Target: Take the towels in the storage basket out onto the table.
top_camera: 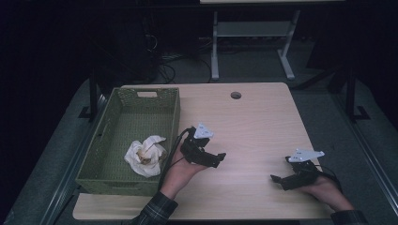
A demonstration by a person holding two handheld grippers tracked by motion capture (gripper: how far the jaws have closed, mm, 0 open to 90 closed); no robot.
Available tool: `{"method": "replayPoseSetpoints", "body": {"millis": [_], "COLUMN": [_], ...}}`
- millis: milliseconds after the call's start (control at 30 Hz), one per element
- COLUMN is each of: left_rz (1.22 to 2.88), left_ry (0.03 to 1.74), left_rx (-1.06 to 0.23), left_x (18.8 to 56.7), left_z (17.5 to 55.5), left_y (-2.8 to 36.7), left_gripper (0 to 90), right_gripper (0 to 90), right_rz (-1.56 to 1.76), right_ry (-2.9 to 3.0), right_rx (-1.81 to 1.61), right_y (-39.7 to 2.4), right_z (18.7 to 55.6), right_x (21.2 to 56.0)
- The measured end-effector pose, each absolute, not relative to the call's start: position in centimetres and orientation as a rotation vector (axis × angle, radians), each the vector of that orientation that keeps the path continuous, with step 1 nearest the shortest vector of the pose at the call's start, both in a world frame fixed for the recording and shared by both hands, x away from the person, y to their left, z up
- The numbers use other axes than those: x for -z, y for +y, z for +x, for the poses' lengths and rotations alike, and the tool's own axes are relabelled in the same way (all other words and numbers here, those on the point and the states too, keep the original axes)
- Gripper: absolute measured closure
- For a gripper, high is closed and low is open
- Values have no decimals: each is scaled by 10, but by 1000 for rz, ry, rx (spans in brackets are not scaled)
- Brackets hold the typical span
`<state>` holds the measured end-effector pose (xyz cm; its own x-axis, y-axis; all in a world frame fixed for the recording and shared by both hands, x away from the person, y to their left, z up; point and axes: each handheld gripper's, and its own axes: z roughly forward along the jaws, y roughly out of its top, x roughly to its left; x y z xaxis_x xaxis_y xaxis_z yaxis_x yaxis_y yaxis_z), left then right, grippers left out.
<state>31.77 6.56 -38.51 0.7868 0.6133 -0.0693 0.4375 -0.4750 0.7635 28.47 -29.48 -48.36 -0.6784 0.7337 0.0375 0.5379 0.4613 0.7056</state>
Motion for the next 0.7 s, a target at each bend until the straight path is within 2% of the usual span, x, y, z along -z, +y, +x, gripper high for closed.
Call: {"method": "replayPoseSetpoints", "body": {"millis": [700], "left_rz": [2149], "left_ry": [747], "left_rx": [-223], "left_x": [357], "left_z": [332], "left_y": [87], "left_gripper": [134], "right_gripper": [16], "right_rz": [1088], "right_ry": [2441], "right_rx": [-1033], "right_y": [-295], "right_z": [285], "right_x": [484]}}
